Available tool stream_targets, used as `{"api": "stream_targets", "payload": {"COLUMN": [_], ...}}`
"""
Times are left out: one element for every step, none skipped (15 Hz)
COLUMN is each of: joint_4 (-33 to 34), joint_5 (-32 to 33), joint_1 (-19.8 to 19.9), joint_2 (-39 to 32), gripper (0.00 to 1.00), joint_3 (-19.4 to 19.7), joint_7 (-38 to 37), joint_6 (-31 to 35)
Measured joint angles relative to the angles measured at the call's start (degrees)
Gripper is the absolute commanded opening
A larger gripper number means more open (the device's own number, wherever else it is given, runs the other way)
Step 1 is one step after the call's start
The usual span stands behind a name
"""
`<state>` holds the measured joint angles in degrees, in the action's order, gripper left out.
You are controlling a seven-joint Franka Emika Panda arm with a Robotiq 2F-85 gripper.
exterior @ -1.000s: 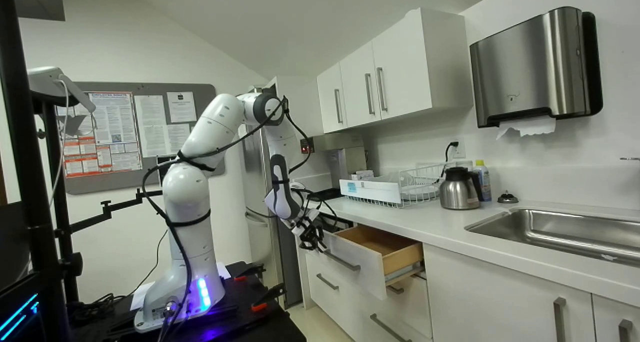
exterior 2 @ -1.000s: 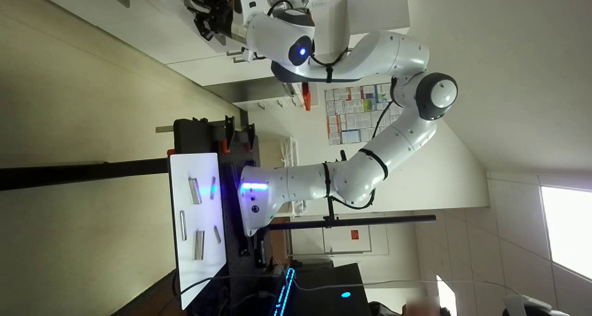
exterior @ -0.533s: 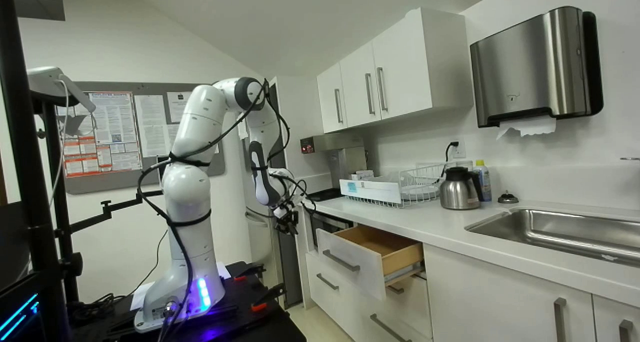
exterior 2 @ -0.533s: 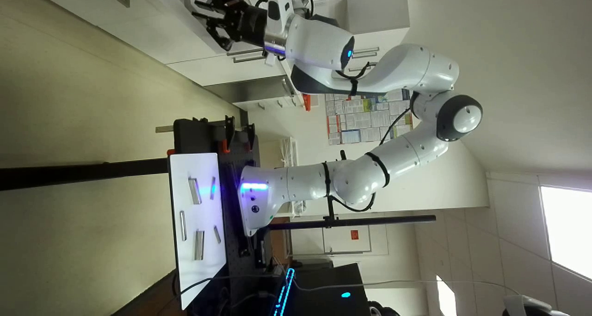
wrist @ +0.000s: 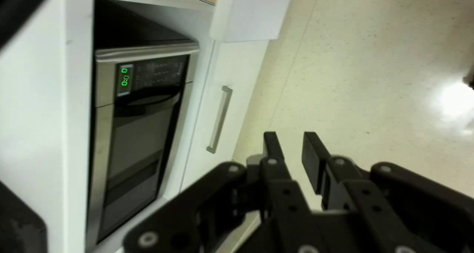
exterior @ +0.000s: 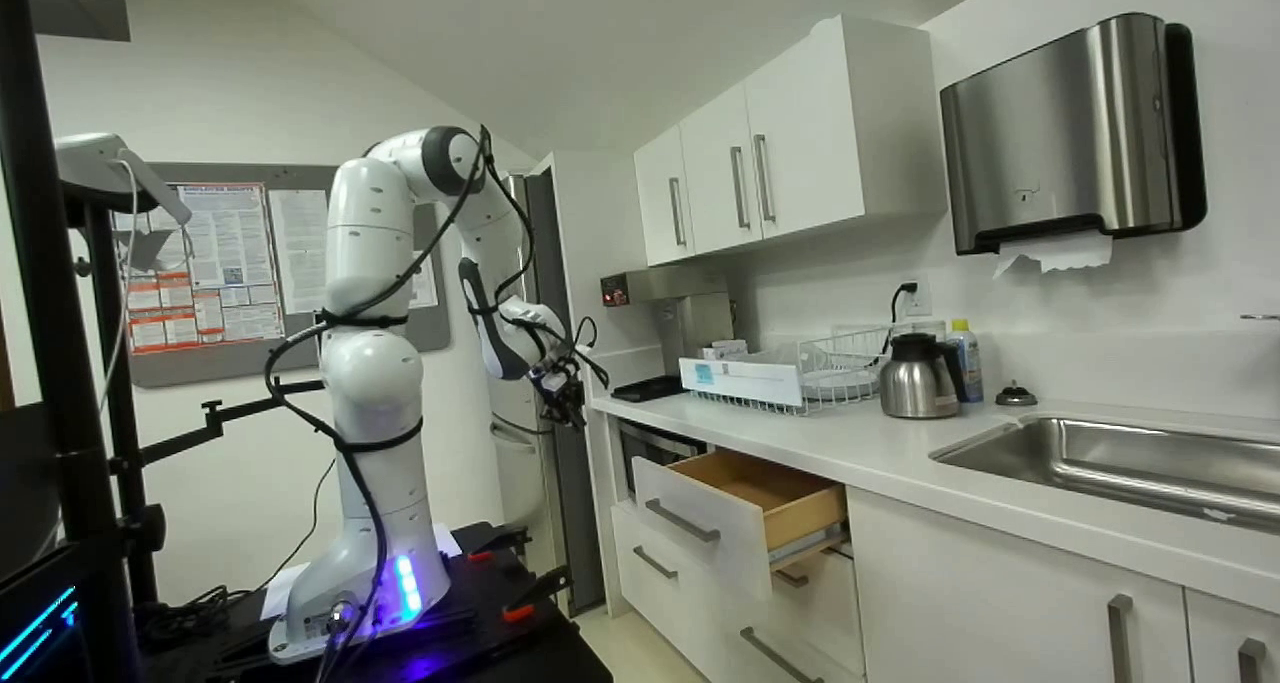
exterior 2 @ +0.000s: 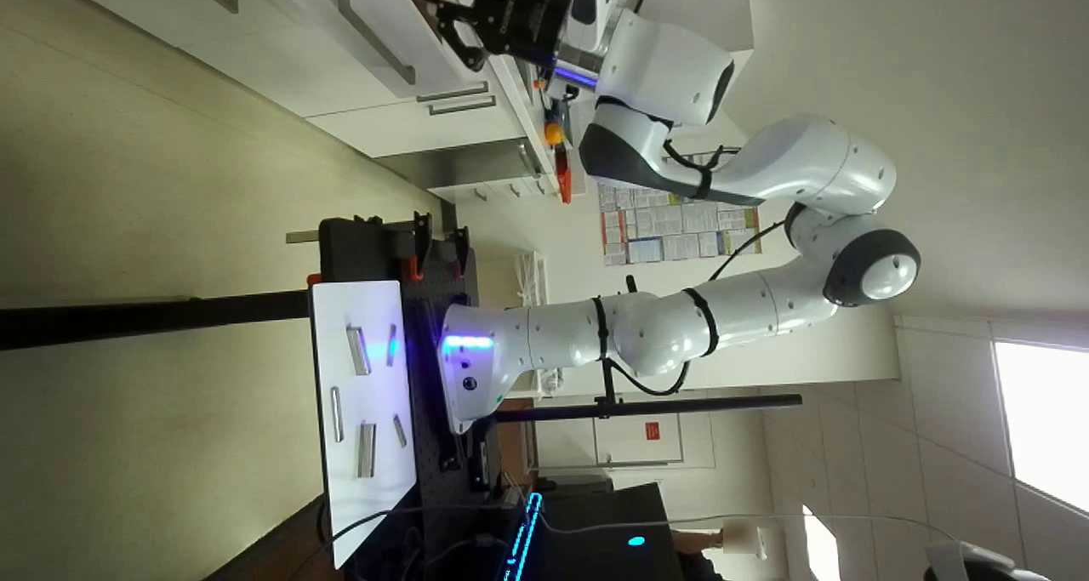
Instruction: Open the top drawer at the center
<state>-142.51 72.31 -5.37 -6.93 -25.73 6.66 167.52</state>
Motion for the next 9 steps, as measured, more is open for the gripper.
{"api": "stream_targets", "payload": {"joint_4": [0.3,0.6,1.0,1.4,2.0,2.6,3.4,4.2,5.3], "joint_5": [-1.9,-3.8,-5.6,-7.4,-9.3,-11.2,-13.2,-15.5,-17.9], "joint_1": [-1.2,-2.3,-3.2,-4.0,-4.6,-5.1,-5.6,-5.9,-6.1], "joint_2": [2.0,4.1,6.1,8.0,9.9,11.5,13.2,14.6,16.0], "gripper": [0.06,0.06,0.06,0.06,0.06,0.06,0.06,0.06,0.06], "joint_3": [1.1,2.2,3.2,4.2,5.0,5.7,6.4,6.9,7.5], "joint_7": [0.3,0.6,0.9,1.0,1.1,1.2,1.3,1.9,2.5], "joint_6": [-0.7,-1.6,-2.7,-4.1,-5.9,-8.0,-10.5,-13.5,-16.7]}}
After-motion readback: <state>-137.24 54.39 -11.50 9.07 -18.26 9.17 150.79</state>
